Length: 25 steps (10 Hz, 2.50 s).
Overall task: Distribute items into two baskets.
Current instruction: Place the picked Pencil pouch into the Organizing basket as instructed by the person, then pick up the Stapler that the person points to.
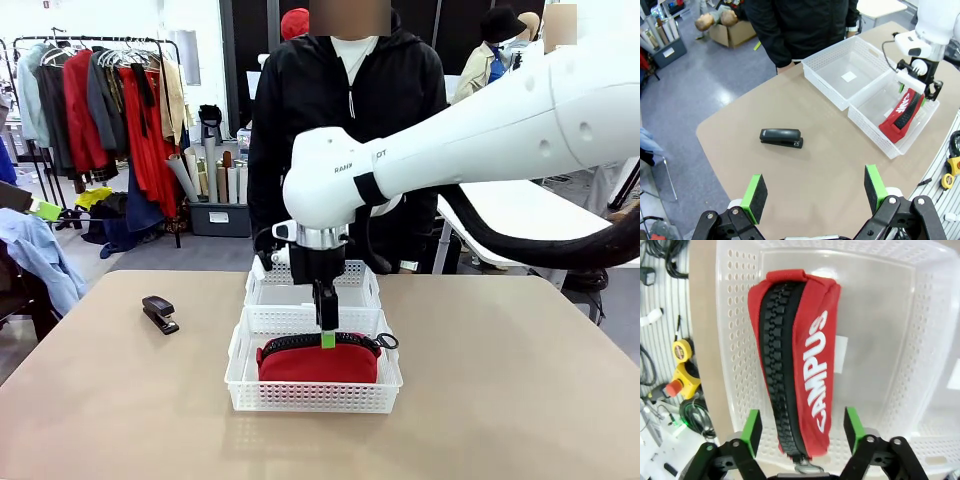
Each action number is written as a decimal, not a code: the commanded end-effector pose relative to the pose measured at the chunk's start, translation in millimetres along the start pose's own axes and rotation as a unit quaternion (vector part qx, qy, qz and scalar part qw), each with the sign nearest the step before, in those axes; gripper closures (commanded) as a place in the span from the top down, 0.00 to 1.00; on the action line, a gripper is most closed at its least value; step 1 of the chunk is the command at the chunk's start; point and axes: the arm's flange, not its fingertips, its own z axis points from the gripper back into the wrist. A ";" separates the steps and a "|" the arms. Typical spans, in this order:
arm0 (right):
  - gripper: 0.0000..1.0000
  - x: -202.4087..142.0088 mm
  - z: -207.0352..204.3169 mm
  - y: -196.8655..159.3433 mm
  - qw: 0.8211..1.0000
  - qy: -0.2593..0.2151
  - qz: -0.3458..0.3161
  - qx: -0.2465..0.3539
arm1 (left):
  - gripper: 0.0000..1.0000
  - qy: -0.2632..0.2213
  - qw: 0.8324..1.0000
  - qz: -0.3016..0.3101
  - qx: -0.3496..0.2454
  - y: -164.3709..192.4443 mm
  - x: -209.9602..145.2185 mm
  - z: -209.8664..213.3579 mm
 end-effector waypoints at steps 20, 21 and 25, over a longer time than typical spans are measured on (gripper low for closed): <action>1.00 -11.3 41.2 21.2 0.999 0.005 0.002 -0.044 | 1.00 -0.004 1.000 -0.003 -0.006 0.3 -0.2 -0.7; 1.00 -11.3 41.2 21.2 0.999 0.005 0.002 -0.044 | 1.00 -0.004 1.000 -0.003 -0.006 0.3 -0.2 -0.7; 1.00 -57.0 81.8 34.9 0.991 -0.002 -0.112 -0.073 | 1.00 -0.004 1.000 -0.003 -0.006 0.3 -0.2 -0.7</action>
